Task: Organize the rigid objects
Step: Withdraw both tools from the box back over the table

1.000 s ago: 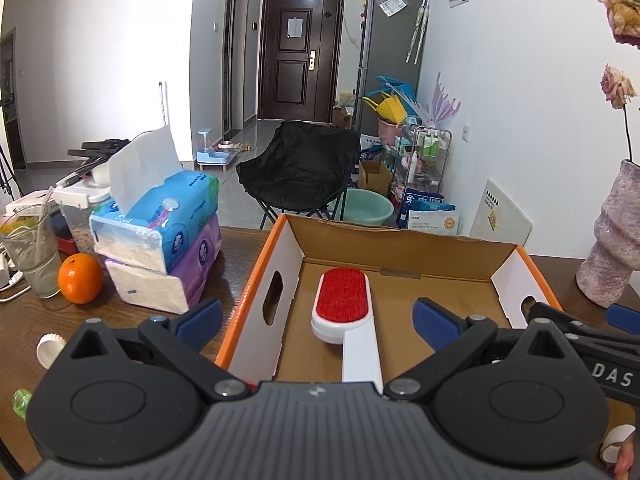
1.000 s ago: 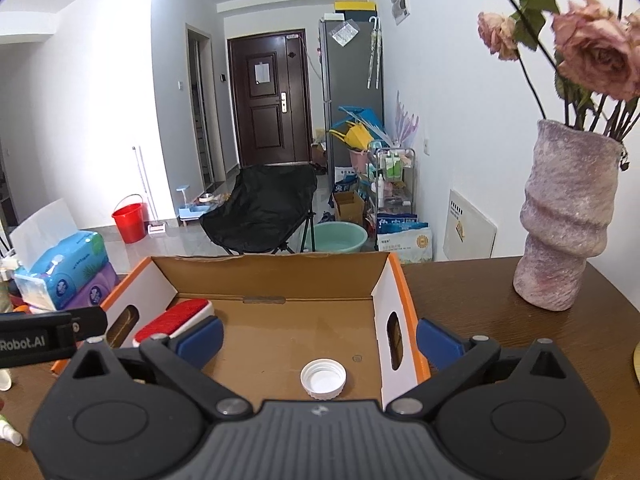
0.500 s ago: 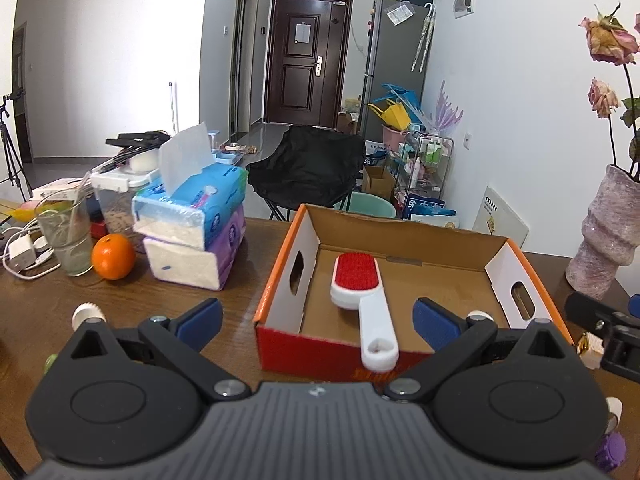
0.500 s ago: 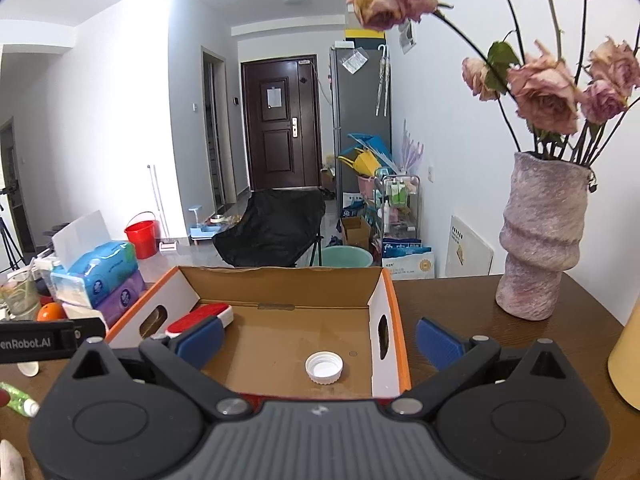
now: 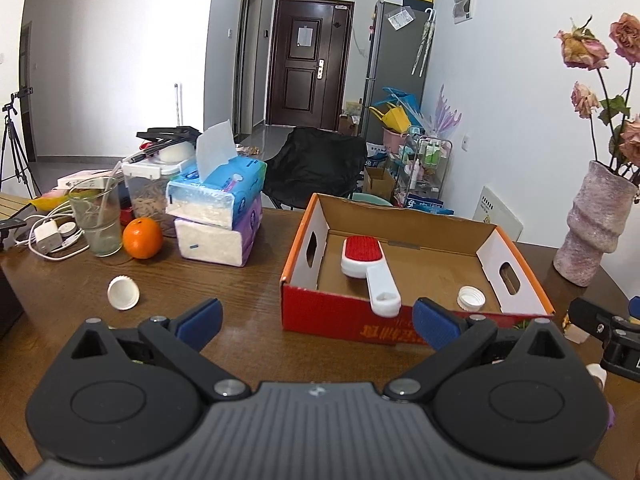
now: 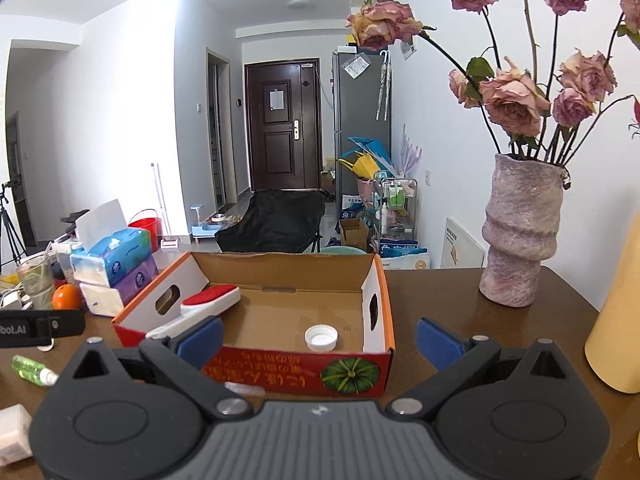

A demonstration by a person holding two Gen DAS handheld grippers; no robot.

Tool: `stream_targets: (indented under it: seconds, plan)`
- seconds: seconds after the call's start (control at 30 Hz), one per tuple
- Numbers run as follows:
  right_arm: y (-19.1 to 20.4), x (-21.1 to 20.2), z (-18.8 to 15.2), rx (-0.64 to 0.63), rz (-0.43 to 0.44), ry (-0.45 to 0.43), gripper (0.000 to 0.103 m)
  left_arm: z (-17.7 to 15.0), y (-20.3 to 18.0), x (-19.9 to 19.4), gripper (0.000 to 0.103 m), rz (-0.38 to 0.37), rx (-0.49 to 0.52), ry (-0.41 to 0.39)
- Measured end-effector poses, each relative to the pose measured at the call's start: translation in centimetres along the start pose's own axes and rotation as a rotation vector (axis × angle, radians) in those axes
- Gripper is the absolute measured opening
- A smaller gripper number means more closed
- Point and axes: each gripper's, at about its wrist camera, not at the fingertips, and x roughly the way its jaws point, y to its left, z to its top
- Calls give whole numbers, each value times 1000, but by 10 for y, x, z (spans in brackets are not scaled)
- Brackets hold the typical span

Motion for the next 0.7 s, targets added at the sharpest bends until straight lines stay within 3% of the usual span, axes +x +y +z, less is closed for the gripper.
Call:
stream_targets:
  seconds: [0.7]
  plan:
    - [6, -87, -45, -1, 2, 4, 103, -45, 22, -82, 103, 4, 5, -1]
